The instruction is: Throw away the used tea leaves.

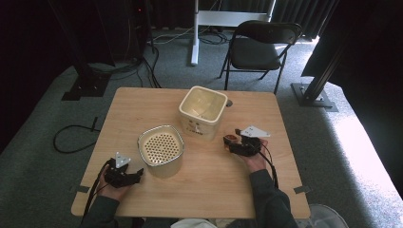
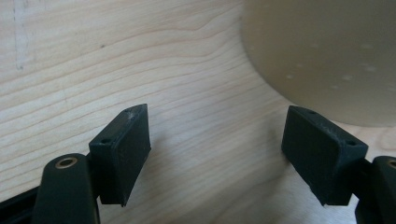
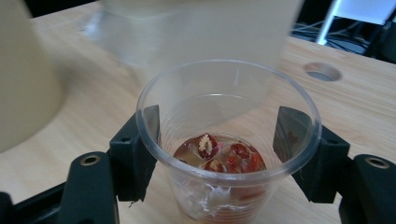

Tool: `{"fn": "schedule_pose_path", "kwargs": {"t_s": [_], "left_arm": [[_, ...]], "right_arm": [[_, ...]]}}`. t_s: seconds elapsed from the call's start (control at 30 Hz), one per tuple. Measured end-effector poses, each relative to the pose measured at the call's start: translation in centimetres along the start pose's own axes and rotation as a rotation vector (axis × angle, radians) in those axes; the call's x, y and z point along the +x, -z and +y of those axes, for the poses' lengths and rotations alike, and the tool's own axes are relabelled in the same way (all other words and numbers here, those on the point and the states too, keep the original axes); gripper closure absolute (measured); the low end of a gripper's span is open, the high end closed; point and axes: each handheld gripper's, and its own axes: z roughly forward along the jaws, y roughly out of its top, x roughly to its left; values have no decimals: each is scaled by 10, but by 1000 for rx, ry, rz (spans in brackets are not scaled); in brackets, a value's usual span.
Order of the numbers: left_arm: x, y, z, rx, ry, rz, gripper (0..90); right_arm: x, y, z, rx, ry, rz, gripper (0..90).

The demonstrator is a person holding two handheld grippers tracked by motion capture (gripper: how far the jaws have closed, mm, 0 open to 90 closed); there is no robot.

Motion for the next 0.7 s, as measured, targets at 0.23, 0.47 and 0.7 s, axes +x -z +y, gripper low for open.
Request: {"fn": "schedule_pose_path", "kwargs": {"t_s": [0.23,0.47,0.7], "left_arm": [[-6,22,-3,-117,9,-26,291],[-19,33,-7,-169,-34,-91,297],[-33,42,-11,-191,-66,-136,300]], "right_arm": [[18,-1,-2,-18,18,53,335],[33,-6,-8,-12,10,107,337],[59,-3,-14,-6,57,177,336]]}}
